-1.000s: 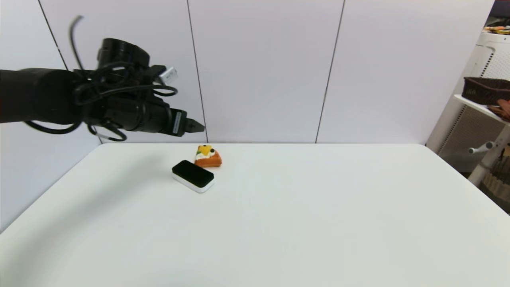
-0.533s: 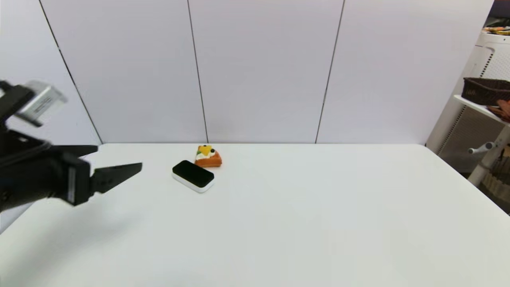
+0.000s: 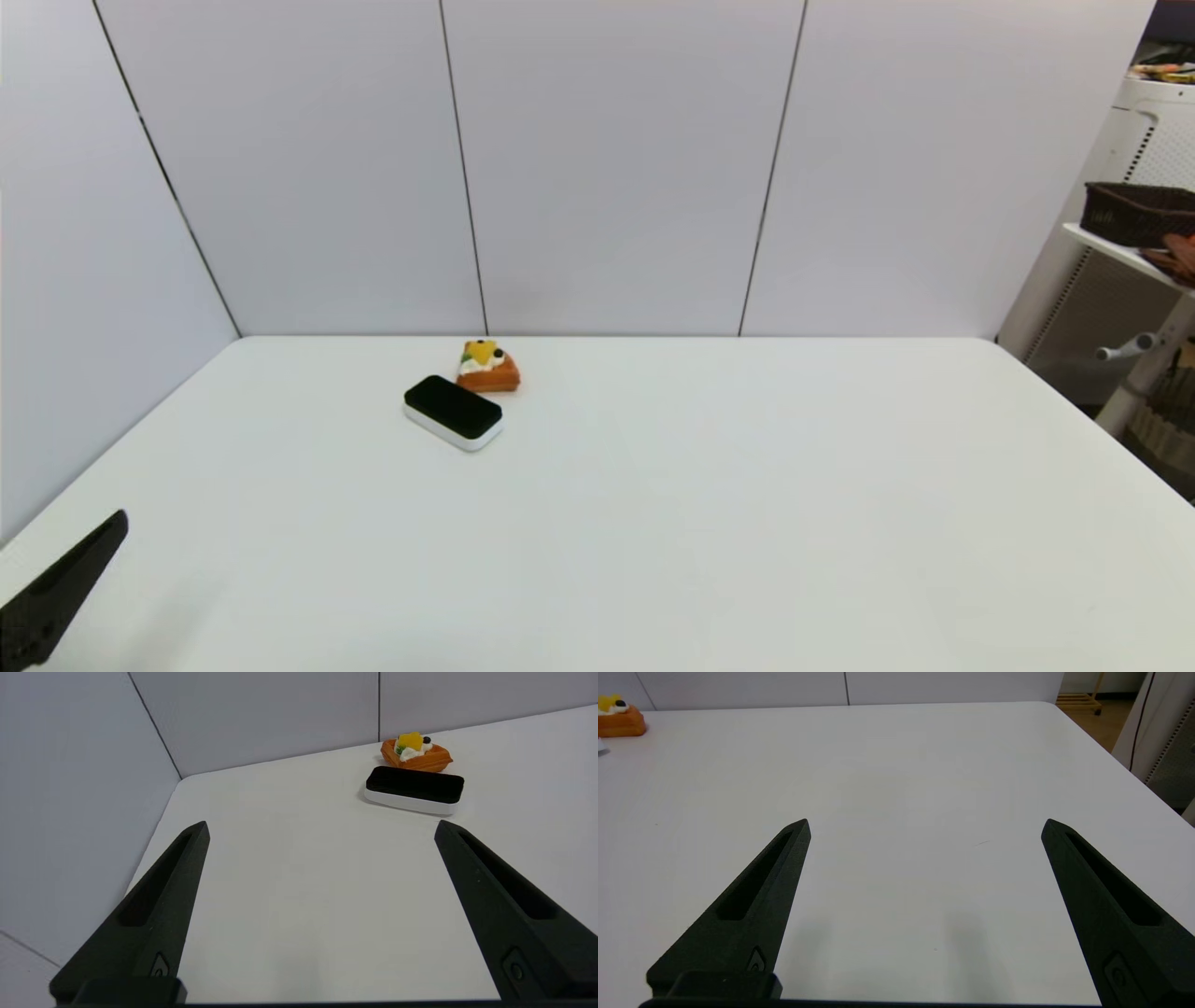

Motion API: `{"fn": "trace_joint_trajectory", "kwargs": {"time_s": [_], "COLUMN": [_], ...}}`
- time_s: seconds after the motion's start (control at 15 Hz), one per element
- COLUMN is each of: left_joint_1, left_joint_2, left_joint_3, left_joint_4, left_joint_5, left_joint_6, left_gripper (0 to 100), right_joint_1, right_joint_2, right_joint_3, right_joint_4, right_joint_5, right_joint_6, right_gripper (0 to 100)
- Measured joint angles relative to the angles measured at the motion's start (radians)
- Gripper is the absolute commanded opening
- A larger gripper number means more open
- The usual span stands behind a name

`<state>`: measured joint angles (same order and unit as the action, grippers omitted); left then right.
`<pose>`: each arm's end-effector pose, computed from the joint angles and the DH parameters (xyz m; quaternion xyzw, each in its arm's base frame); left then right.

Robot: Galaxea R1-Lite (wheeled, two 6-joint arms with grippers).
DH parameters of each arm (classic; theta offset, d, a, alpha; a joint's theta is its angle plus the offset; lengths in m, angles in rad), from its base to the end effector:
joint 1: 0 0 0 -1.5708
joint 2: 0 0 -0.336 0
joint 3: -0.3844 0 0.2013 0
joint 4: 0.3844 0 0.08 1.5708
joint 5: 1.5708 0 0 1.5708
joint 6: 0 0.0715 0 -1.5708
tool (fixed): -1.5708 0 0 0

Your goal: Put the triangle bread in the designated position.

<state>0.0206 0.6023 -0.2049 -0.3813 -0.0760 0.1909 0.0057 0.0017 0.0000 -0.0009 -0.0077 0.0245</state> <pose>0.0758 -0.0039 0.1853 0.0949 0.0054 -0.0283 0.9951 0.0022 -0.0005 0.0756 0.0122 0.0004 -0.0010 0.9999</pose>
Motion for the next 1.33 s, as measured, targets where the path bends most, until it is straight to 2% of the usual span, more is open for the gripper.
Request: {"fn": "trace_joint_trajectory", "kwargs": {"time_s": [0.27, 0.47, 0.8, 1.0, 1.2, 1.33], "left_joint_1": [0.053, 0.062, 0.001, 0.006, -0.007, -0.013], "left_joint_2": [-0.211, -0.303, -0.356, -0.407, -0.520, -0.569], "left_joint_3": [0.141, 0.196, 0.180, 0.201, 0.202, 0.203], "left_joint_4": [0.036, 0.130, 0.154, 0.217, 0.352, 0.377], "left_joint_5": [-0.002, -0.001, 0.005, 0.006, 0.014, 0.024], "left_joint_6": [-0.010, -0.050, -0.076, -0.084, -0.087, -0.116], "left_gripper": [100, 100, 100, 100, 100, 100], "right_joint_1": [0.000, 0.000, 0.000, 0.000, 0.000, 0.000], "right_joint_2": [0.000, 0.000, 0.000, 0.000, 0.000, 0.000], "right_joint_3": [0.000, 0.000, 0.000, 0.000, 0.000, 0.000], "right_joint_4": [0.000, 0.000, 0.000, -0.001, -0.001, 0.000], "right_joint_5": [0.000, 0.000, 0.000, 0.000, 0.000, 0.000], "right_joint_6": [0.000, 0.000, 0.000, 0.000, 0.000, 0.000], "right_gripper": [100, 100, 100, 100, 100, 100]}}
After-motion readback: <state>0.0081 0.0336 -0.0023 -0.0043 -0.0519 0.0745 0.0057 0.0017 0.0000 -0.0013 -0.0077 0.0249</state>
